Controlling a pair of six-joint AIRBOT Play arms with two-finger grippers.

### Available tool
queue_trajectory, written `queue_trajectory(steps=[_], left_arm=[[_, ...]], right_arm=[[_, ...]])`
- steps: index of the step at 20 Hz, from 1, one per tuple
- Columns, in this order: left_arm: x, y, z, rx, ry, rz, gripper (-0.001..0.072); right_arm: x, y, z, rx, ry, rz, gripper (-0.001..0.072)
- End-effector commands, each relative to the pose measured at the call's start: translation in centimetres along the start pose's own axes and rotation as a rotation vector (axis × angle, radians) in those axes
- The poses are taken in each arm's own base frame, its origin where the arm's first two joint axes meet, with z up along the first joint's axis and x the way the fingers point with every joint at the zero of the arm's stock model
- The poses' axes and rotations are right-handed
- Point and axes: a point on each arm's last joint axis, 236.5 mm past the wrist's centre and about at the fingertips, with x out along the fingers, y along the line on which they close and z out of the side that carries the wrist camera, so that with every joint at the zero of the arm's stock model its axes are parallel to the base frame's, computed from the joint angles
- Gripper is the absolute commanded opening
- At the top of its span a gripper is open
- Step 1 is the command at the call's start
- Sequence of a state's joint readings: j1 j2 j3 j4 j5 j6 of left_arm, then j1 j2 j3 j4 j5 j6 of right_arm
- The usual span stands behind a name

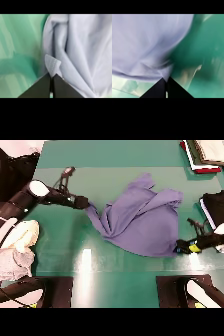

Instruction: Fold the shirts.

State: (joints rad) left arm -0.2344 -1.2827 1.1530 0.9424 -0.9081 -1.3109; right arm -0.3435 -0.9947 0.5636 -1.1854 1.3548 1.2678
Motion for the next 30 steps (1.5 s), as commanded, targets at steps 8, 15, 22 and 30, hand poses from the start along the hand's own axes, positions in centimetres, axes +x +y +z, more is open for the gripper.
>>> queue_trajectory(steps=[8, 15, 22, 30], left_arm=[[-38.5, -17.6, 18.3, 0.432, -0.982, 0.019, 0.0024], [-56.4, -27.2, 12.5, 0.609, -1.38, -0.039, 0.0024], [-56.7, -26.9, 12.1, 0.618, -1.384, -0.003, 0.0023], [-24.4, -6.1, 18.9, 0.289, -0.598, 0.221, 0.0024]], right_arm=[[-40.6, 18.9, 8.2, -0.425, -1.281, -0.027, 0.0015], [-54.8, 26.4, -2.3, -0.621, -1.629, -0.047, 0.0015], [-52.3, 25.4, 0.8, -0.551, -1.454, -0.021, 0.0015], [-32.3, 11.6, 13.6, -0.159, -0.721, -0.147, 0.0015]])
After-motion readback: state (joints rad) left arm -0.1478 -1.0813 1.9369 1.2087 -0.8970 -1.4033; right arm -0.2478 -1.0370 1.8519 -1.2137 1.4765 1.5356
